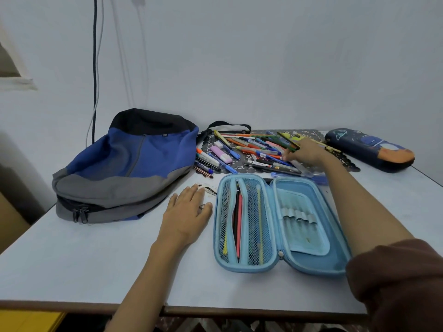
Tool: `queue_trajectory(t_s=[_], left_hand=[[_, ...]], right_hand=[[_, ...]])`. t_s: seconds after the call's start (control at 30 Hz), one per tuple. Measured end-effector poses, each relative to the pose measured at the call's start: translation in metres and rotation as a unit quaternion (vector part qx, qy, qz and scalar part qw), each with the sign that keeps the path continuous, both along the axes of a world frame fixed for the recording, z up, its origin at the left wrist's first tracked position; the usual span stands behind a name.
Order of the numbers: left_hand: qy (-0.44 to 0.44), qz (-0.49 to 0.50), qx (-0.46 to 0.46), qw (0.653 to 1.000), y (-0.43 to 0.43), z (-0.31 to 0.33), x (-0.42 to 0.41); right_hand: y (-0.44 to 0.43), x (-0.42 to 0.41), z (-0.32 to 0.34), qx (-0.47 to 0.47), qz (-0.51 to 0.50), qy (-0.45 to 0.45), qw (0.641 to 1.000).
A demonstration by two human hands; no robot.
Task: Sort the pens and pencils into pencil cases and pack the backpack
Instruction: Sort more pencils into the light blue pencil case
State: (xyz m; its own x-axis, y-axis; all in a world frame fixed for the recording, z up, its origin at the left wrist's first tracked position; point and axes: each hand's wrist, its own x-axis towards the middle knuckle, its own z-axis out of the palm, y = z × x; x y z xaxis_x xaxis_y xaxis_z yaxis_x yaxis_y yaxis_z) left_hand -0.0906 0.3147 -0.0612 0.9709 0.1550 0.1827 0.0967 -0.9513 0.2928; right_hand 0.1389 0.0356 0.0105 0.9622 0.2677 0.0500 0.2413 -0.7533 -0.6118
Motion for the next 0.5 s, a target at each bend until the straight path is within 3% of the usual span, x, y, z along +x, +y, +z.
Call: queue_trajectory(t_s=[0.23, 0.5], left_hand=[[0.0, 0.001, -0.008, 1.0, -0.001, 0.0, 0.0], [0.001, 0.0, -0.008, 1.0, -0.001, 0.002, -0.001]], right_hand=[[-0.001, 0.005, -0.014, -0.143, -0.112, -0.09, 0.979], [0.013, 0.006, -0.013, -0.176, -0.05, -0.062, 0.981]])
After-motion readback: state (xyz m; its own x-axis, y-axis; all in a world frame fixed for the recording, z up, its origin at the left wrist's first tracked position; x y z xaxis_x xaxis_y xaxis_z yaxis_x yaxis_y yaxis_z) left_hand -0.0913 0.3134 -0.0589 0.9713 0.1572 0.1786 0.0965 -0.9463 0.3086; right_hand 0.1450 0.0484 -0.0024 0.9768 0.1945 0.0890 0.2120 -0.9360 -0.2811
